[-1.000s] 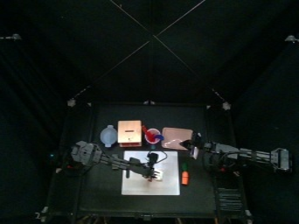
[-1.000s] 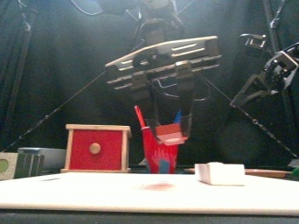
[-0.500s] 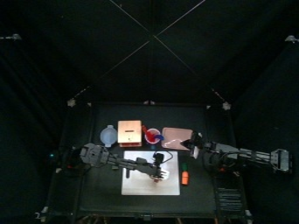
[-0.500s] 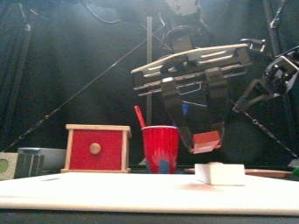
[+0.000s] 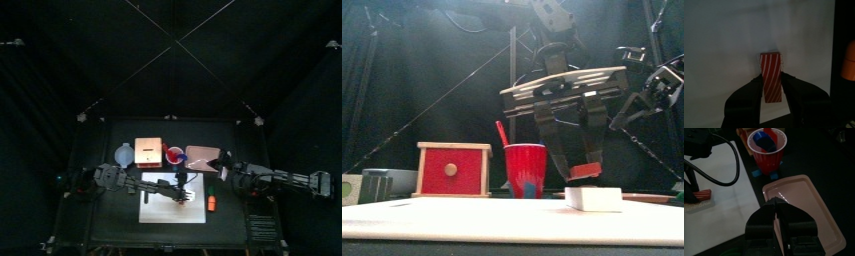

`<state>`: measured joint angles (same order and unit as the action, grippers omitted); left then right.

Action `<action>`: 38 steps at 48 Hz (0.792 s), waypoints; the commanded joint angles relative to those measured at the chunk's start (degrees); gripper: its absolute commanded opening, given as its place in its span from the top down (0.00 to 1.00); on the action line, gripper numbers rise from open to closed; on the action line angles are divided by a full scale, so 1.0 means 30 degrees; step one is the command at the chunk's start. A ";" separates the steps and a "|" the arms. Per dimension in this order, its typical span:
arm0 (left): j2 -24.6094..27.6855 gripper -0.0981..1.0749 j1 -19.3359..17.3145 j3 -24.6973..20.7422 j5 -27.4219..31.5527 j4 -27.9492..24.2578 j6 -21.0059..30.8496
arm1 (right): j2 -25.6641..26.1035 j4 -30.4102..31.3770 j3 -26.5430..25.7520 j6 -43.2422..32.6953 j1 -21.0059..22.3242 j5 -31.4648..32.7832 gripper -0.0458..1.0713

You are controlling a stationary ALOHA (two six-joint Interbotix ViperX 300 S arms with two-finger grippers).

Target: Put salmon on rice

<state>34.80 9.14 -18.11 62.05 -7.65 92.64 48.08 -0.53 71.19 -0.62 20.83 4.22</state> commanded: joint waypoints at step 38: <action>0.0322 0.33 0.0176 -0.0557 -0.0439 0.0527 0.0234 | -0.0088 0.0000 -0.0381 0.0029 0.0205 -0.0088 0.94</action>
<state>36.47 9.58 -18.72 60.73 -6.06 93.43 48.08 -0.44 71.19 -0.62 21.18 4.22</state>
